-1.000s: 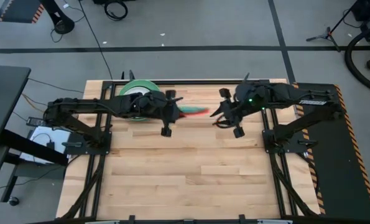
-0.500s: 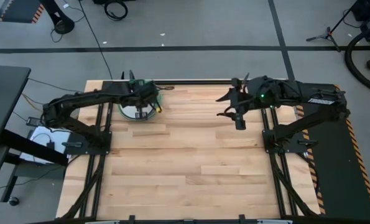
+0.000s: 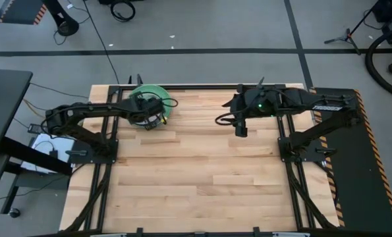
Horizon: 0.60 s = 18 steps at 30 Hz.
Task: Stack plastic plates
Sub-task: Stack the stacked transparent plates on top of the white plate
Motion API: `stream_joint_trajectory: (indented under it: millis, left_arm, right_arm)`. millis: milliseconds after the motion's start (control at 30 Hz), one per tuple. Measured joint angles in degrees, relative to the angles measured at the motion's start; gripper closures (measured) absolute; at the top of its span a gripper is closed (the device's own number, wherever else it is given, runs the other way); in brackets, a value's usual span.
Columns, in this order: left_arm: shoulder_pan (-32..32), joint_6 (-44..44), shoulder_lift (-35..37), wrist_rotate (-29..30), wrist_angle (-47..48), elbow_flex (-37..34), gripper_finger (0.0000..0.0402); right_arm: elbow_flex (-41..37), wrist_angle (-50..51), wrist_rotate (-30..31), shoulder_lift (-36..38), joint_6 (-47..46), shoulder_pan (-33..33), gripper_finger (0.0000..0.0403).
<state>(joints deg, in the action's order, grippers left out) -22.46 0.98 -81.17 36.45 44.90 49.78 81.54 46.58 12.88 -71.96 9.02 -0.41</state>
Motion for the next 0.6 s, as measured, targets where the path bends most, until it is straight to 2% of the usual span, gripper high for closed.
stream_joint_trajectory:
  millis: [133,400,500,600]
  left_arm:
    - [0.4,-1.3,0.0,0.1,-6.6,-1.6,0.0347]
    - [-0.3,-2.0,0.0,-0.4,-7.2,1.8,0.0237]
    - [-0.3,-4.4,0.0,-0.4,-2.0,4.2,0.0196]
    - [0.3,-9.7,0.1,-1.1,9.2,9.0,0.0167]
  right_arm:
    - [0.0,-2.2,-0.2,-1.1,-1.7,-0.3,0.0163]
    - [0.0,-2.8,-0.6,-0.1,-6.5,2.2,0.0157]
    - [0.0,-2.5,-2.0,0.3,-6.4,3.6,0.0153]
    - [0.0,-1.5,-3.6,1.0,-7.0,4.3,0.0152]
